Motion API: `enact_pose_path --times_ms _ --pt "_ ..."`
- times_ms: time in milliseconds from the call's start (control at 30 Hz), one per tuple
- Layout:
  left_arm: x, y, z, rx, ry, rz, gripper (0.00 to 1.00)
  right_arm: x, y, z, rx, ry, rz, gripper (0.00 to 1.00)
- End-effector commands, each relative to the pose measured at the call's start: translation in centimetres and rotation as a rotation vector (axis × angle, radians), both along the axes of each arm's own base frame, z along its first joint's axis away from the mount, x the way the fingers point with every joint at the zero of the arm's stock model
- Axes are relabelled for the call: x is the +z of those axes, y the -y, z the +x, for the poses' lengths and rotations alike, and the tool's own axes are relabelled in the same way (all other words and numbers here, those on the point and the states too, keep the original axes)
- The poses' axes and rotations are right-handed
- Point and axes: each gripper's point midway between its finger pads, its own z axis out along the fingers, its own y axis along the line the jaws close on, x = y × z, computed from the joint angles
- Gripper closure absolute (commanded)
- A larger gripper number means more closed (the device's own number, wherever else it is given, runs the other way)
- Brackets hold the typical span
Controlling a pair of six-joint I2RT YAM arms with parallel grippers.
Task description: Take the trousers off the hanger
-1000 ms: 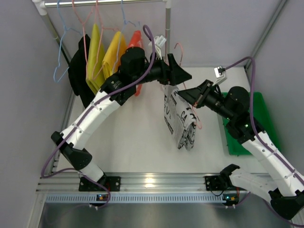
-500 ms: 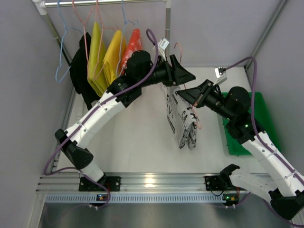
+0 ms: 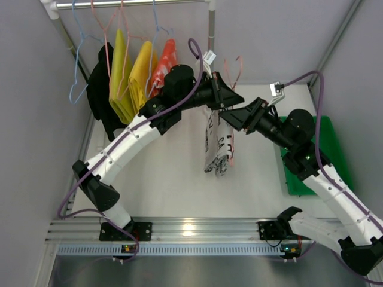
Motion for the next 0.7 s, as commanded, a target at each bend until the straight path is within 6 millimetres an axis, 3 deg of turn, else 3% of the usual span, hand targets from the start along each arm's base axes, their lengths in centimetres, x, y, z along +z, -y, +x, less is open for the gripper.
enact_pose_path --times_ms 0,33,133,167,300,367,400,433,500,533,667 --pt "6.0 -1.1 -2.2 -0.054 0.147 -0.123 1.0 4.3 0.5 -1.1 0.001 0.199 0.041 0.4" --pt "6.3 -1.6 -2.2 -0.046 0.158 -0.122 1.0 4.4 1.1 -1.0 -0.026 0.243 0.005 0.21" --pt "7.5 -3.6 -1.8 -0.012 0.188 -0.13 1.0 5.2 3.8 -1.0 -0.152 0.326 -0.082 0.06" --pt "7.9 -4.2 -1.6 -0.003 0.189 -0.138 1.0 4.6 4.5 -0.9 -0.184 0.328 -0.119 0.02" --pt "9.4 -6.1 -1.8 0.007 0.207 -0.166 1.0 4.1 8.6 -2.0 -0.337 0.428 -0.236 0.01" --pt "9.8 -6.5 -1.9 0.006 0.207 -0.176 1.0 1.9 9.6 -1.8 -0.374 0.448 -0.324 0.01" --pt "10.1 -6.7 -1.9 0.007 0.209 -0.182 1.0 1.8 10.3 -2.7 -0.383 0.475 -0.335 0.0" --pt "10.5 -7.0 -1.8 0.013 0.214 -0.192 1.0 -0.5 10.2 -2.7 -0.367 0.471 -0.391 0.01" --pt "11.1 -7.4 -1.7 0.017 0.209 -0.209 1.0 -1.3 10.7 -4.1 -0.355 0.51 -0.393 0.0" --pt "11.6 -7.7 -1.5 0.026 0.216 -0.22 1.0 -3.1 10.3 -4.3 -0.316 0.53 -0.439 0.0" --pt "12.5 -7.9 -1.2 0.034 0.197 -0.252 1.0 -5.5 9.8 -5.1 -0.248 0.616 -0.516 0.0"
